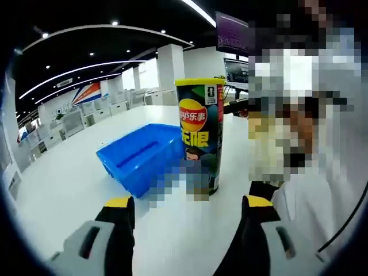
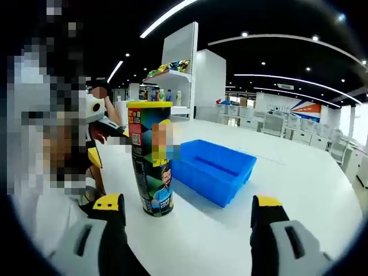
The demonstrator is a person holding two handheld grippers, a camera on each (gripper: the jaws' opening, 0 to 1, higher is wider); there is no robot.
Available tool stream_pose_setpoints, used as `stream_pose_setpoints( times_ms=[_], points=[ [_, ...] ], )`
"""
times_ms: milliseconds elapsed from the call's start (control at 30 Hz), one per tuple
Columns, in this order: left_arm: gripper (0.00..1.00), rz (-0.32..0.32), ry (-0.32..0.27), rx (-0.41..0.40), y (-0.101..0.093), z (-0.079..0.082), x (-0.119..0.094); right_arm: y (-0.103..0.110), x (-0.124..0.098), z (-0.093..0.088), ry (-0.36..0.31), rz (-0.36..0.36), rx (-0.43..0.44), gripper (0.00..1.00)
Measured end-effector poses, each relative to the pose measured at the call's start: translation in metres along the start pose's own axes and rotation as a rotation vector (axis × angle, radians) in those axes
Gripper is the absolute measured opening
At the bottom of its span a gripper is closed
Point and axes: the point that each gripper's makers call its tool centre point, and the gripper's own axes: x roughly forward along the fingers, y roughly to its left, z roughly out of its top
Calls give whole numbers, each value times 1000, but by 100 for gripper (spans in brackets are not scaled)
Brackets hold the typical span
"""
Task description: Open the lid of the chip container on the table, take out the chips, place them into the box in front of the container, and close the lid
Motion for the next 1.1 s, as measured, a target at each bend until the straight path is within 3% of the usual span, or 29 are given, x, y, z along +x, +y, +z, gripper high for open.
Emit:
stream_pose_setpoints(
  times_ms=[333, 400, 500, 733, 900, 1100],
  points=[
    [78, -7, -21, 12, -1, 2, 1, 5, 0, 4, -9, 25, 18, 96],
    [78, 7, -49, 41, 3, 6, 2, 8, -1, 6, -17, 35, 9, 97],
    [80, 4, -66, 44, 4, 7, 3, 18, -3, 19, -84, 75, -60, 97],
    [84, -37, -81, 63, -1, 7, 13, 26, -3, 22, -88, 114, -41, 97],
    [86, -40, -154, 75, 2, 19, 19, 35, -4, 33, -131, 163, -22, 97],
    [87, -64, -147, 82, 2, 16, 30, 38, -7, 51, -201, 194, -6, 97]
  ],
)
